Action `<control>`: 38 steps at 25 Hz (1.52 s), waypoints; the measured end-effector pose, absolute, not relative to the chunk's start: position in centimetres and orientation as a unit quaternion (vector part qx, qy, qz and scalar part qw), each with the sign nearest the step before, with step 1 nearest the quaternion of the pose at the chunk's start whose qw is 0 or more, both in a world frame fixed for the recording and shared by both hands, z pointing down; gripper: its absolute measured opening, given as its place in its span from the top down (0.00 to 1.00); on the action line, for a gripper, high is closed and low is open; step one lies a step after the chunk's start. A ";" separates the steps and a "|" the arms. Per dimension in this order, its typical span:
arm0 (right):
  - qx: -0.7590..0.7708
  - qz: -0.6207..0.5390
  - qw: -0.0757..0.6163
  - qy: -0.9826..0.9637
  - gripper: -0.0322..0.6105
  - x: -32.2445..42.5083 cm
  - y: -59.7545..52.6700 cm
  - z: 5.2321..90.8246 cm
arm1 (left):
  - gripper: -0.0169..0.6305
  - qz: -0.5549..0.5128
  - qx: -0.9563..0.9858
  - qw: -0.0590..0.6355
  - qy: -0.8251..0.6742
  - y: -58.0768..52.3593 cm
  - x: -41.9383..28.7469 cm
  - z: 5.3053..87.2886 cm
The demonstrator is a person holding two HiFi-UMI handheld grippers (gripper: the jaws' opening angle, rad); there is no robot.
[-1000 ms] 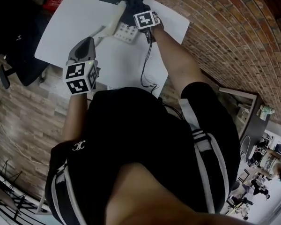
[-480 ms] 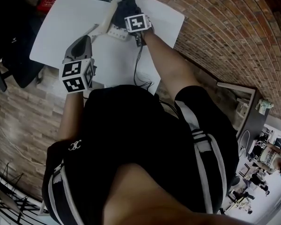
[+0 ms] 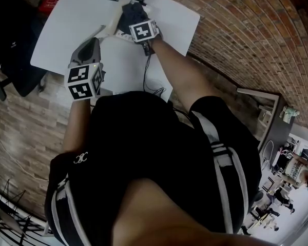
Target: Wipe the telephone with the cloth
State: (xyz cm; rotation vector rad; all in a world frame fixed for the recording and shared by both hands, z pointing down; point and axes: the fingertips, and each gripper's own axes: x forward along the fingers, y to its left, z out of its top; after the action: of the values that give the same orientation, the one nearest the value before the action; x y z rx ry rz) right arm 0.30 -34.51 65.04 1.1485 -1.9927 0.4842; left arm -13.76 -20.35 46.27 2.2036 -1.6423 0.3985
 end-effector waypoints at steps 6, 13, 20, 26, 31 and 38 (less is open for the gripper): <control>0.424 0.171 0.402 -0.793 0.89 -0.5 -32.3 65.7 | 0.99 0.144 0.781 0.181 -0.580 -20.2 -13.3 46.4; 0.418 0.169 0.410 -0.793 0.89 -0.9 -31.3 66.0 | 0.99 0.143 0.784 0.180 -0.576 -20.0 -13.1 46.4; 0.382 0.188 0.412 -0.806 0.89 -2.1 -29.2 66.4 | 0.99 0.137 0.786 0.180 -0.576 -20.1 -13.3 46.4; 0.365 0.144 0.432 -0.812 0.89 -3.2 -26.6 67.1 | 0.99 0.116 0.787 0.189 -0.576 -20.3 -13.0 46.4; 0.343 0.136 0.455 -0.810 0.89 -3.1 -26.6 67.1 | 0.99 0.106 0.790 0.184 -0.575 -20.0 -12.7 45.9; 0.331 0.103 0.495 -0.797 0.89 -1.6 -27.6 66.8 | 0.99 0.094 0.780 0.188 -0.590 -19.4 -14.5 45.5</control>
State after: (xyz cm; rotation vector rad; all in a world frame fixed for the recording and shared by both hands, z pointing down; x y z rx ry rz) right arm -1.64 -27.65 66.82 0.8012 -1.9311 0.2505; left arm -14.47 -19.37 45.47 2.1940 -1.6587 0.2631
